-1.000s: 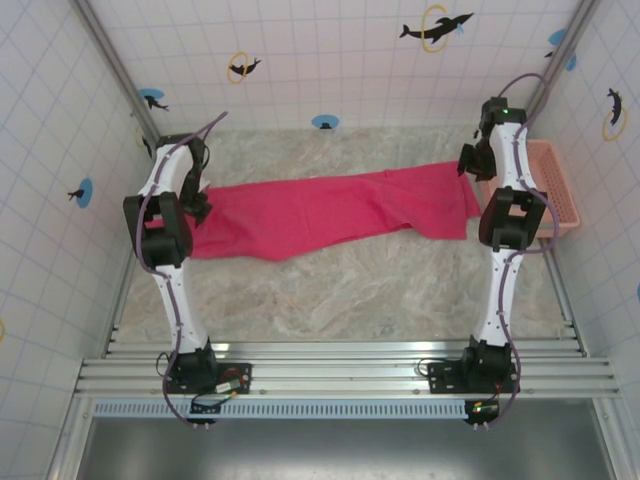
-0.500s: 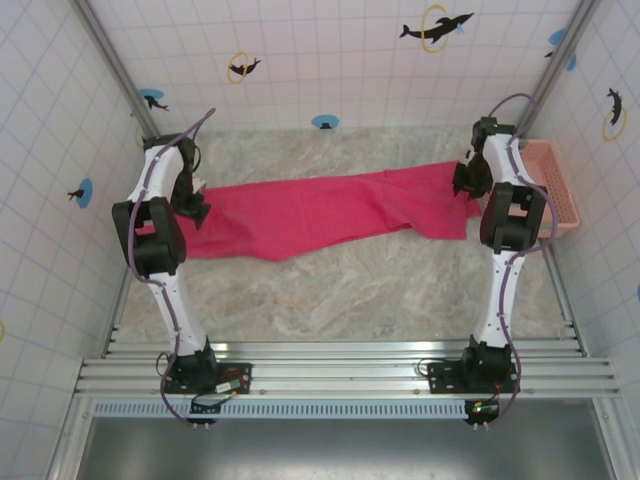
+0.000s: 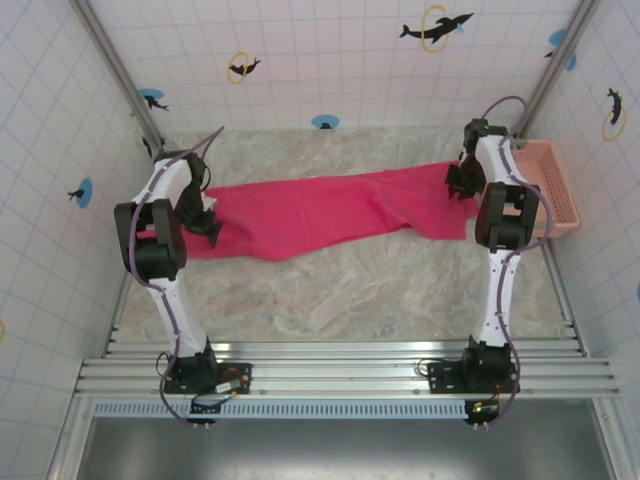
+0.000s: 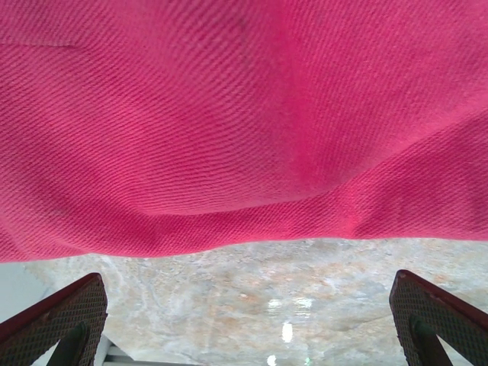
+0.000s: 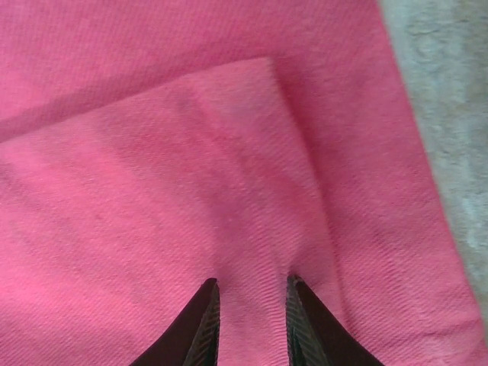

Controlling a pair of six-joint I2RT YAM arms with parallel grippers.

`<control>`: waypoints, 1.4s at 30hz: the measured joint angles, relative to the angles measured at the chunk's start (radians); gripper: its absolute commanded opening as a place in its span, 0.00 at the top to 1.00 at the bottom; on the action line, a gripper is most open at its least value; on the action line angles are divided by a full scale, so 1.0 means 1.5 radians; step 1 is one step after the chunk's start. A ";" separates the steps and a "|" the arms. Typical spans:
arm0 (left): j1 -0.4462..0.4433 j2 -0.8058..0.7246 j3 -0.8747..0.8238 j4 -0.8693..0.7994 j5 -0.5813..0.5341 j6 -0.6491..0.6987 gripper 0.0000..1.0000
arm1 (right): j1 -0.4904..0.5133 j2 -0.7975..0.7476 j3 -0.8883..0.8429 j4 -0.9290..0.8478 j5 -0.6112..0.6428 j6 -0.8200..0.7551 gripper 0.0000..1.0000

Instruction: Roll up the long pants

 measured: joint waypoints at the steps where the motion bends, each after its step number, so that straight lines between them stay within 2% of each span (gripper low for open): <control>1: 0.002 0.006 0.000 0.001 -0.005 0.000 0.02 | 0.005 0.000 0.000 0.000 0.000 0.001 0.72; 5: 0.023 0.047 0.000 0.007 -0.034 0.004 0.03 | 0.033 0.005 0.000 -0.004 0.000 0.004 0.71; 10: 0.084 0.102 0.015 -0.009 -0.049 0.022 0.03 | 0.061 0.006 0.002 -0.005 0.000 0.009 0.68; 18: 0.166 0.176 0.147 -0.049 -0.052 0.049 0.02 | 0.075 -0.015 -0.031 -0.009 0.007 0.013 0.64; 27: 0.176 0.244 0.268 -0.104 -0.057 0.066 0.03 | 0.071 -0.053 -0.071 -0.011 0.028 0.013 0.64; 42: 0.179 0.251 0.285 -0.102 -0.058 0.070 0.03 | 0.069 -0.094 -0.178 0.017 0.048 0.008 0.63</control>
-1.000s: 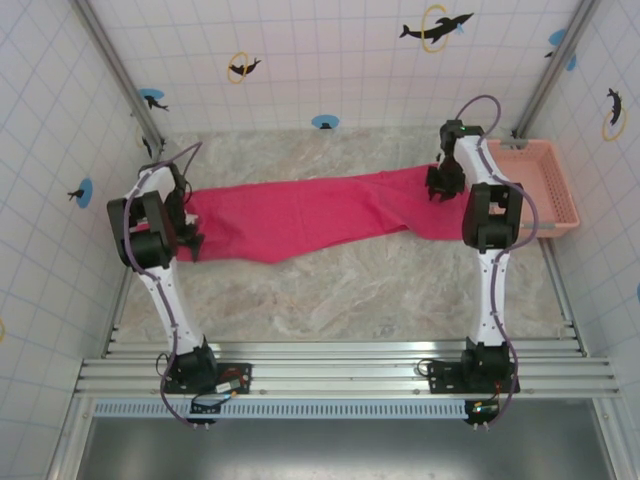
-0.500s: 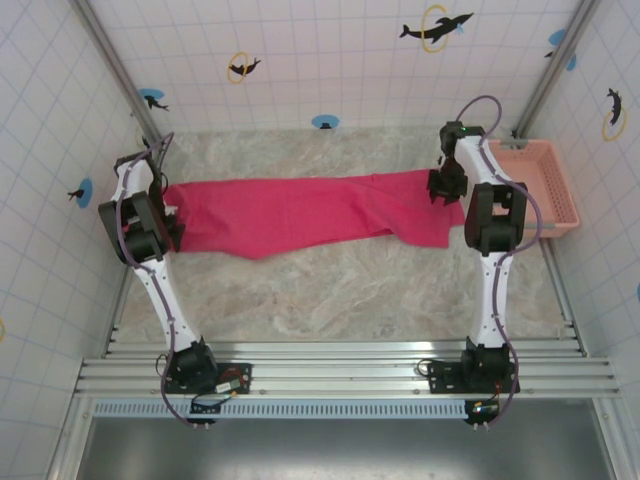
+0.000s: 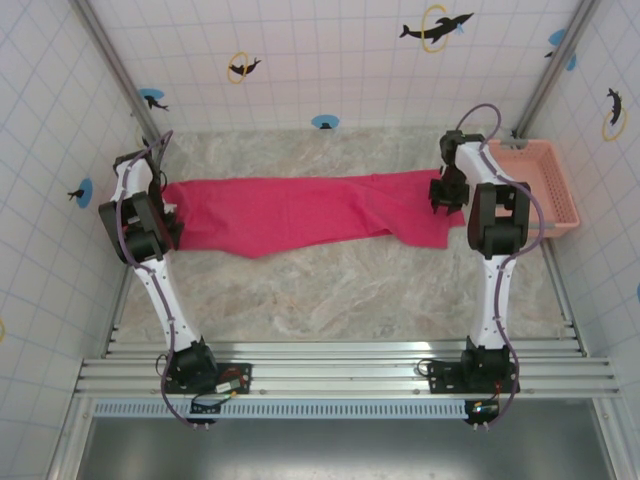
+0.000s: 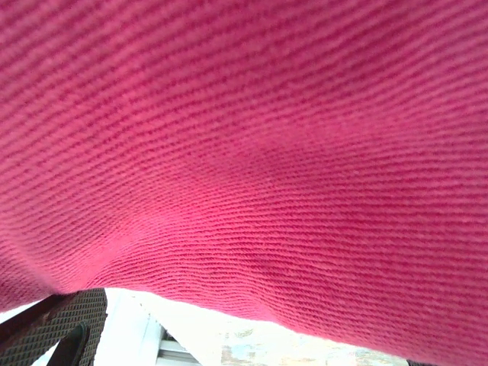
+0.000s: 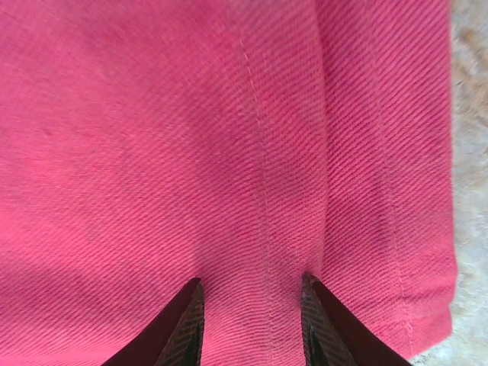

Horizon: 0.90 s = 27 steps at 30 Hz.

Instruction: Roll up the long pants

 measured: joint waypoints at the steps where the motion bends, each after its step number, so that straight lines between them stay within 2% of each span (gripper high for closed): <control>1: 0.001 0.000 0.001 0.001 0.000 0.000 0.02 | -0.001 0.000 -0.006 0.003 0.001 0.000 0.62; 17: 0.023 0.001 0.008 0.009 0.014 0.001 0.03 | -0.009 -0.039 -0.037 0.021 0.009 -0.012 0.62; 27: 0.024 0.001 0.008 0.009 0.016 0.003 0.03 | -0.009 -0.020 -0.042 0.034 -0.015 -0.007 0.68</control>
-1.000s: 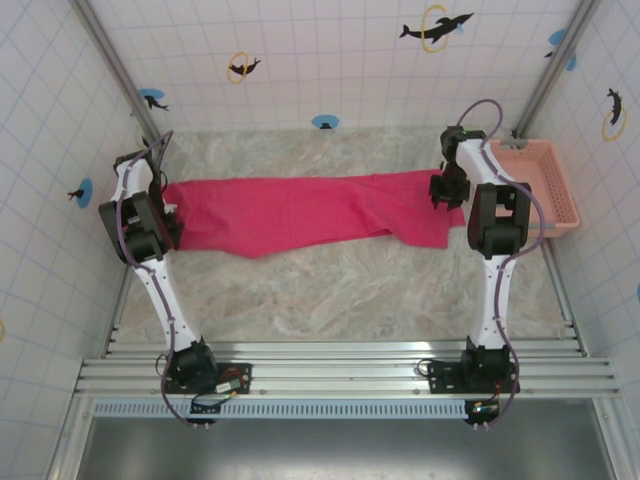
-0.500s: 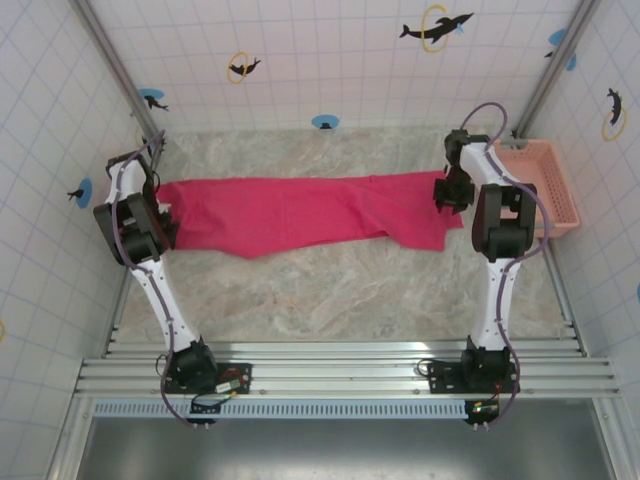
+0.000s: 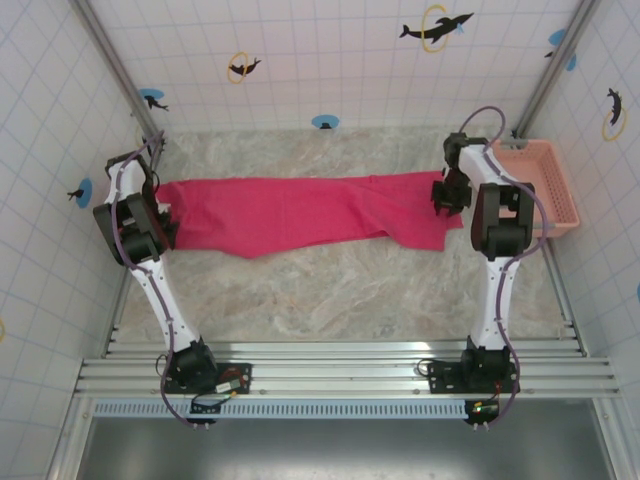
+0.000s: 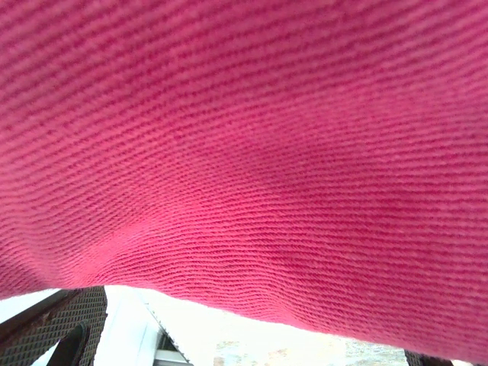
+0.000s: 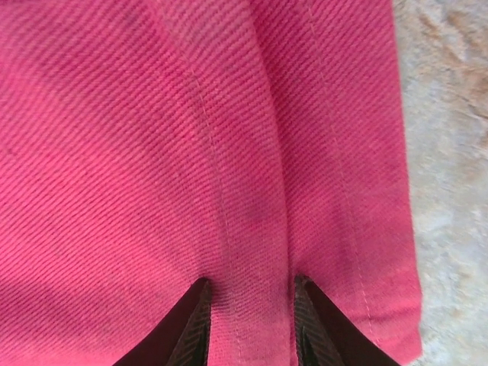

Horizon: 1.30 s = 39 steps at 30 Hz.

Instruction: Roll up the long pants

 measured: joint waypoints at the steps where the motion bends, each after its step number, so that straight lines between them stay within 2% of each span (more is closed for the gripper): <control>1: 0.000 0.000 0.000 0.000 0.000 0.000 0.03 | 0.000 0.000 0.000 0.000 -0.002 0.001 0.70; 6: 0.000 0.000 0.000 0.000 0.001 0.000 0.03 | 0.000 0.004 0.008 -0.002 -0.011 0.007 0.87; 9: 0.000 0.000 0.000 0.000 0.001 0.000 0.02 | 0.005 0.006 0.016 -0.003 -0.005 0.009 0.93; 14: 0.001 0.000 0.000 0.000 0.002 0.000 0.03 | 0.007 0.006 0.036 -0.007 0.015 0.010 0.98; 20: 0.001 0.000 0.000 0.000 0.002 0.000 0.03 | 0.007 0.006 0.082 -0.013 0.047 0.010 0.99; 25: 0.001 0.000 0.000 0.000 0.002 0.000 0.02 | 0.001 0.013 0.170 -0.032 0.064 0.011 0.99; 27: 0.001 0.000 0.000 0.000 0.002 0.000 0.02 | -0.002 0.030 0.225 -0.039 0.064 0.011 0.90; 29: 0.001 0.000 0.000 0.001 0.002 0.000 0.03 | -0.005 0.058 0.279 -0.046 0.064 0.019 0.65; 31: 0.001 0.000 -0.001 0.001 0.002 0.000 0.03 | -0.010 0.094 0.328 -0.052 0.069 0.024 0.50; 34: 0.001 -0.005 -0.008 0.006 0.003 0.000 0.02 | -0.016 0.123 0.345 -0.061 0.076 0.033 0.38; 36: 0.001 -0.009 -0.013 0.010 0.003 0.000 0.03 | -0.019 0.120 0.319 -0.064 0.081 0.034 0.37; 39: 0.001 -0.013 -0.017 0.016 0.006 0.000 0.03 | -0.019 0.081 0.212 -0.051 0.081 0.031 0.37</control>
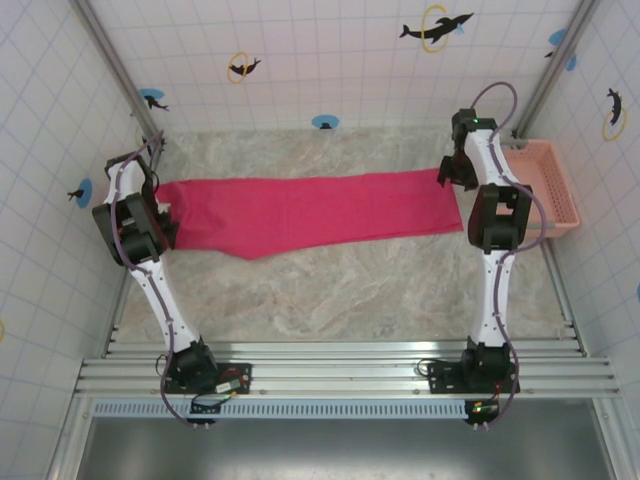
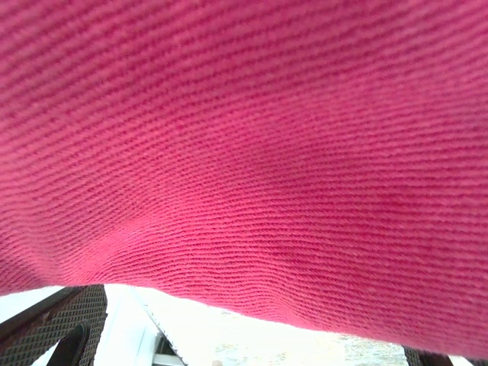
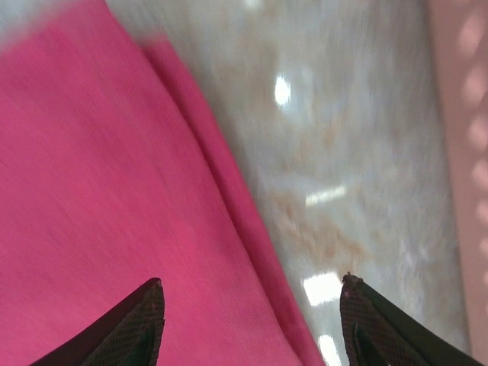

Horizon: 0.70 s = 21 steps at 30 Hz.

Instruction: Roll up the long pants

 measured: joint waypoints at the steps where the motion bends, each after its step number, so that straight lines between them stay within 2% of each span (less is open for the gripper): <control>1: 0.000 0.000 0.000 0.001 0.001 0.000 0.03 | 0.000 -0.019 -0.047 0.004 -0.002 -0.002 0.37; 7: -0.011 -0.006 -0.007 0.012 0.000 0.000 0.03 | 0.001 -0.140 -0.256 0.029 -0.007 -0.009 0.37; 12: -0.036 -0.017 -0.013 0.031 0.000 -0.003 0.03 | 0.000 -0.170 -0.315 0.074 -0.020 -0.010 0.38; 15: -0.070 -0.037 -0.033 0.044 -0.002 -0.004 0.03 | -0.002 -0.162 -0.330 0.099 -0.035 -0.007 0.41; 18: -0.123 -0.073 -0.059 0.061 -0.016 -0.006 0.02 | -0.005 -0.152 -0.330 0.114 -0.046 -0.001 0.48; 21: -0.160 -0.098 -0.067 0.068 -0.038 -0.007 0.03 | -0.009 -0.152 -0.330 0.121 -0.051 0.006 0.64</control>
